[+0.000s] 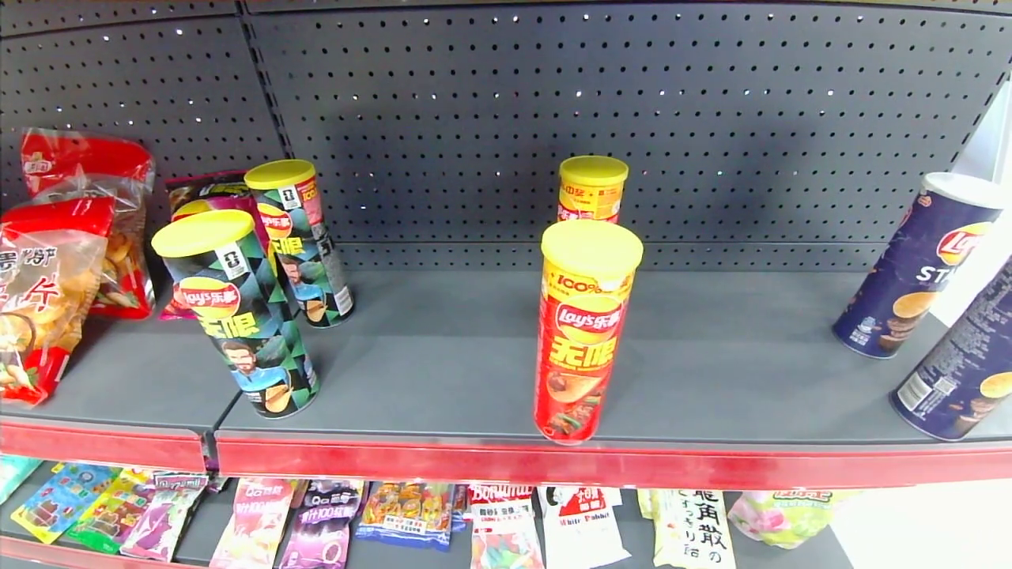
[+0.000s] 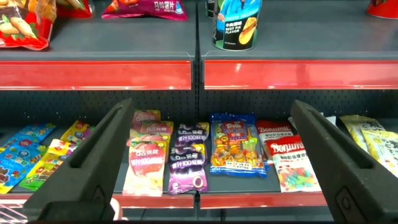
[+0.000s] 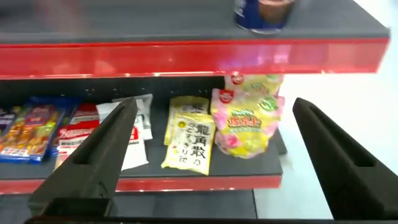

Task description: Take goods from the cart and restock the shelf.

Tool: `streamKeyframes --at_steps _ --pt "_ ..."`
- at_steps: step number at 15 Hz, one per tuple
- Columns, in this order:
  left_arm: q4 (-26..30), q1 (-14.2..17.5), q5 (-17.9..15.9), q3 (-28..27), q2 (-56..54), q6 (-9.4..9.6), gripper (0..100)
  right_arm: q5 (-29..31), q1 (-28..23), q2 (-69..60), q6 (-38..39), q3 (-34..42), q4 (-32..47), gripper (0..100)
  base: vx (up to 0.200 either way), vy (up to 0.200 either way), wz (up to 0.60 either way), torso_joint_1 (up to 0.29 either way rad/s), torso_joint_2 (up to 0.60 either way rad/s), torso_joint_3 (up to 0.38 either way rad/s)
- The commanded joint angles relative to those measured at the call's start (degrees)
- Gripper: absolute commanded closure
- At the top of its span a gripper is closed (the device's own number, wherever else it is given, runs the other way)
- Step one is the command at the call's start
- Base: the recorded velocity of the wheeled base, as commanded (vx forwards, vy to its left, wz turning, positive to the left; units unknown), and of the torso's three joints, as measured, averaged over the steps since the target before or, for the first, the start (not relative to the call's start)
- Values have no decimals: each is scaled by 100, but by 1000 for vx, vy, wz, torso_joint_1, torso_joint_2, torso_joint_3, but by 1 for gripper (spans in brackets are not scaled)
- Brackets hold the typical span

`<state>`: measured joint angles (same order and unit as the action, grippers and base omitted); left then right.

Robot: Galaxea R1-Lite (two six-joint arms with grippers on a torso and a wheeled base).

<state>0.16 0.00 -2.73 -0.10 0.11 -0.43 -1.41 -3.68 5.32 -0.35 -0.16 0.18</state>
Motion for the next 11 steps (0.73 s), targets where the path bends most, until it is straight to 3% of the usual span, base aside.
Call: streamKeyframes --at_steps 1,11 --pt "2 0 1 1 -2 -1 0 -87 456 -365 0 16 -9 0 0 0 0 0 0 0" --pt "2 0 1 1 -2 -1 0 141 359 -523 79 16 8 0 0 0 0 0 0 0"
